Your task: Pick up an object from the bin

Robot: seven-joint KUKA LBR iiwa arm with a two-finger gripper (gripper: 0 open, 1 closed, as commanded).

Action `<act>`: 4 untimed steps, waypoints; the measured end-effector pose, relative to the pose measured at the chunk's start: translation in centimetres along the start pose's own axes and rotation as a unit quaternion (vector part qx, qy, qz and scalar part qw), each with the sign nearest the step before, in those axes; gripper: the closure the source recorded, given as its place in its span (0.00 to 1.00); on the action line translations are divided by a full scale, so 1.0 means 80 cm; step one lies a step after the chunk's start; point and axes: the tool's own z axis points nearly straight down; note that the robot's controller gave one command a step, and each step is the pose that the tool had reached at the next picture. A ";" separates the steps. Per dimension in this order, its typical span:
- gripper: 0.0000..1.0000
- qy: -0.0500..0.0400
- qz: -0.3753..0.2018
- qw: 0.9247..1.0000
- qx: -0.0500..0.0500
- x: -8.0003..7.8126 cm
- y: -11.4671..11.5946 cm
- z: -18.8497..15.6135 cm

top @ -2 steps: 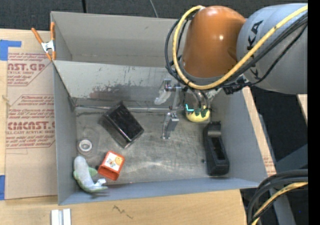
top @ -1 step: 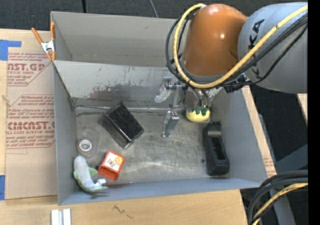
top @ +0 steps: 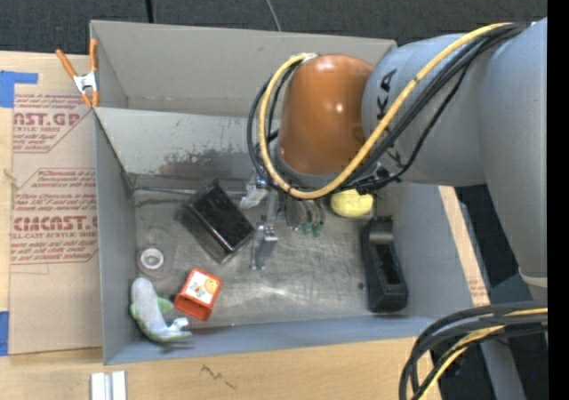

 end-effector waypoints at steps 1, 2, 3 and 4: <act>0.00 0.002 -0.048 0.999 -0.001 0.000 0.047 0.015; 0.00 -0.012 0.057 0.998 -0.002 -0.035 0.053 0.028; 0.00 0.013 -0.008 1.000 -0.004 -0.051 0.054 0.100; 1.00 0.007 -0.007 1.000 -0.004 -0.053 0.054 0.098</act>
Offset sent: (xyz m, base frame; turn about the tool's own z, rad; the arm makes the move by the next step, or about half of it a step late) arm 0.0311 0.0546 -0.0439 0.1144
